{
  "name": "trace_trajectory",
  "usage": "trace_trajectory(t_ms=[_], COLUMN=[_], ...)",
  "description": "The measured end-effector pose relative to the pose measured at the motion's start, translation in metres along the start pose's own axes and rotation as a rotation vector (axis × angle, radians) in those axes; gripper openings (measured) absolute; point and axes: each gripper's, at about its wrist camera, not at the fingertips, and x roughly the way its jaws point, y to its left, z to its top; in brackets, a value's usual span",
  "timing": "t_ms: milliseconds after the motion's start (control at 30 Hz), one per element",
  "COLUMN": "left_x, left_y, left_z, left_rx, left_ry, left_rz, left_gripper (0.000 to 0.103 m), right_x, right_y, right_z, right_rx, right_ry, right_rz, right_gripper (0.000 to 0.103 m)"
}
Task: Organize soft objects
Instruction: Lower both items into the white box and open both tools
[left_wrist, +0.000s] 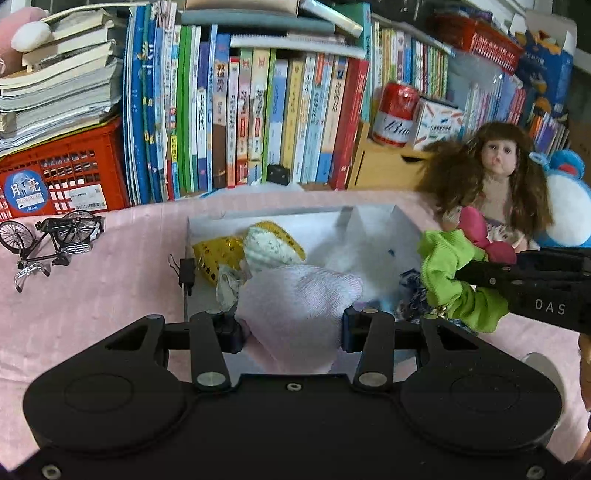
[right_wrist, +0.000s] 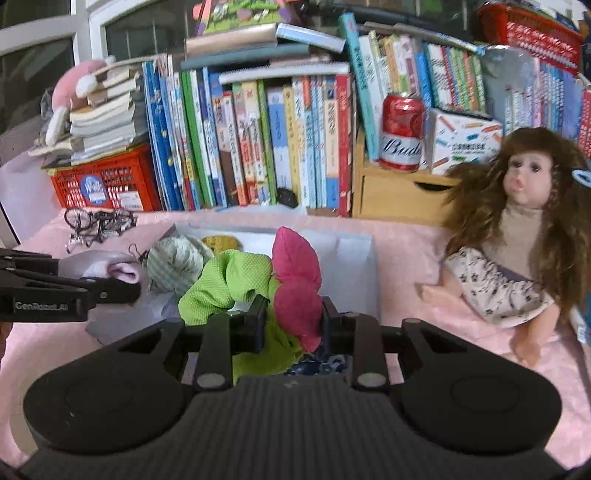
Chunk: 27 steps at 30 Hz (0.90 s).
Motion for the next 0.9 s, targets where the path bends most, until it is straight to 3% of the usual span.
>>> trace_trajectory(t_ms=[267, 467, 900], left_x=[0.032, 0.05, 0.065], left_y=[0.003, 0.0, 0.001], left_z=[0.002, 0.002, 0.004], left_rx=[0.046, 0.109, 0.116], left_ry=[0.085, 0.088, 0.133], left_rz=[0.037, 0.063, 0.067], left_gripper=[0.043, 0.044, 0.048], right_x=[0.033, 0.055, 0.071], right_y=[0.021, 0.026, 0.025], right_z=[0.0, 0.005, 0.009], right_rx=[-0.048, -0.041, -0.003], right_ry=[0.105, 0.161, 0.221], right_rz=[-0.029, -0.05, -0.052], right_gripper=[0.035, 0.035, 0.041])
